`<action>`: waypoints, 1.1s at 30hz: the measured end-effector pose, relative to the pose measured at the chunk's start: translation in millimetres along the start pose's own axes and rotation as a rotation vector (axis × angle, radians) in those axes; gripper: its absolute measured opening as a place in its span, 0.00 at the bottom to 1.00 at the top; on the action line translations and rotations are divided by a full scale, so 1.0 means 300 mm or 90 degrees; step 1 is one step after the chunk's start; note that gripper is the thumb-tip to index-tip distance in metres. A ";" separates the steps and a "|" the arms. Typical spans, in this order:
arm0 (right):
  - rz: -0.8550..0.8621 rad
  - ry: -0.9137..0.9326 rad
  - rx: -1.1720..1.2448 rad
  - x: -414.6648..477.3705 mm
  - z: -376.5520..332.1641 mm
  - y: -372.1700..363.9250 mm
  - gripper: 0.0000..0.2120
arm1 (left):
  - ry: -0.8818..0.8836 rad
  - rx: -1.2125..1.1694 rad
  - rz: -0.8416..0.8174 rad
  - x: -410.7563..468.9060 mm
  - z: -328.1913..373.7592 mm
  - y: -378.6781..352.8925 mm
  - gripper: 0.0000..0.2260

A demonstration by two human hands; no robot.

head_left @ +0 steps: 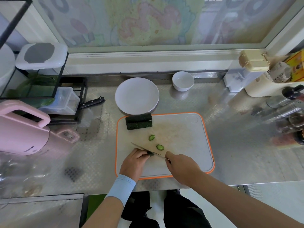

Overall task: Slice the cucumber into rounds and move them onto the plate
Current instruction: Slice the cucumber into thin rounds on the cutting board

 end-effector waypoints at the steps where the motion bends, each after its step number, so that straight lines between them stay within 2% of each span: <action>1: -0.001 0.001 -0.006 -0.005 0.001 0.002 0.10 | -0.006 0.002 -0.001 0.000 0.000 0.000 0.15; 15: -0.027 0.004 -0.001 0.002 -0.001 -0.010 0.10 | 0.046 -0.020 -0.020 -0.019 -0.019 -0.018 0.15; 21: -0.062 -0.023 0.038 0.057 -0.019 -0.054 0.09 | 0.046 -0.028 -0.007 -0.021 -0.006 -0.005 0.08; 33: -0.037 -0.015 0.040 0.042 -0.020 -0.047 0.09 | -0.007 -0.005 0.020 -0.020 0.010 0.023 0.07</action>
Point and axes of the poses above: each hand's wrist, its own x-axis towards the middle knuckle, its own y-axis out of the back of the hand, z = x × y, the point moved 4 cm from there along x, towards the middle knuckle, and after that the axes turned 3 degrees about y, right-handed, at the moved point
